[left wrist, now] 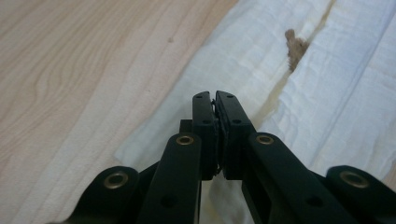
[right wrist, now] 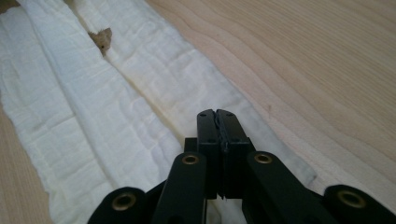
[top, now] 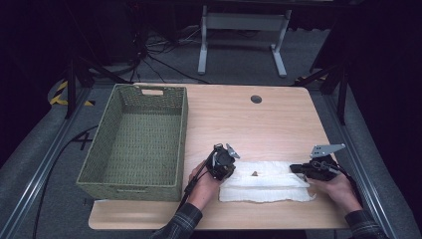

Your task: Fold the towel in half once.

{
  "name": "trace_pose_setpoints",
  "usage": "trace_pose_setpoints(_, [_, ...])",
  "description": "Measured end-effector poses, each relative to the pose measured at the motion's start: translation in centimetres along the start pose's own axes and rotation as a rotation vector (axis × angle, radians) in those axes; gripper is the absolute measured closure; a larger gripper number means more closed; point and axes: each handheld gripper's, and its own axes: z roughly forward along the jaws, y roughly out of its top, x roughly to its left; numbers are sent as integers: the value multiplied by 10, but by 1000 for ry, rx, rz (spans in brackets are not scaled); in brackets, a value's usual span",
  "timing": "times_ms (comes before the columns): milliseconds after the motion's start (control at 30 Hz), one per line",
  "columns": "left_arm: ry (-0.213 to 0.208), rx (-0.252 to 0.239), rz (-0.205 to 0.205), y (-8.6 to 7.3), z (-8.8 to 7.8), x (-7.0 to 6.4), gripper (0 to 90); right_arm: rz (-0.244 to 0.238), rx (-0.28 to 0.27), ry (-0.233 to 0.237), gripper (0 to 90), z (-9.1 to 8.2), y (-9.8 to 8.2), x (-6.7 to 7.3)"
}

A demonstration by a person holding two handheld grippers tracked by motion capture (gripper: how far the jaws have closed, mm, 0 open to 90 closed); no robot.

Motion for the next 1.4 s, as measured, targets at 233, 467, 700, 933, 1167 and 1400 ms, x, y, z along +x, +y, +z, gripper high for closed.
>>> trace_pose_setpoints(233, [-36, -1, -1, -6, -3, -6, 869, -21, 11, 45, 891, -1, -3, 8])
trace_pose_setpoints(467, [-63, 3, 16, -15, -14, -16, 866, -33, -1, 59, 889, -12, -9, 19])
trace_pose_setpoints(700, [-87, -7, 19, -30, -21, -32, 861, -21, -15, 58, 887, -23, -20, 29])
trace_pose_setpoints(933, [-90, 13, 27, -43, -24, -42, 852, -10, -7, 59, 886, -33, -38, 39])
trace_pose_setpoints(1167, [-110, 43, 18, -51, -22, -46, 859, -15, 60, 63, 892, -31, -52, 51])
trace_pose_setpoints(1400, [-106, 6, 23, -51, -28, -43, 851, -35, 47, 65, 879, -37, -51, 57])
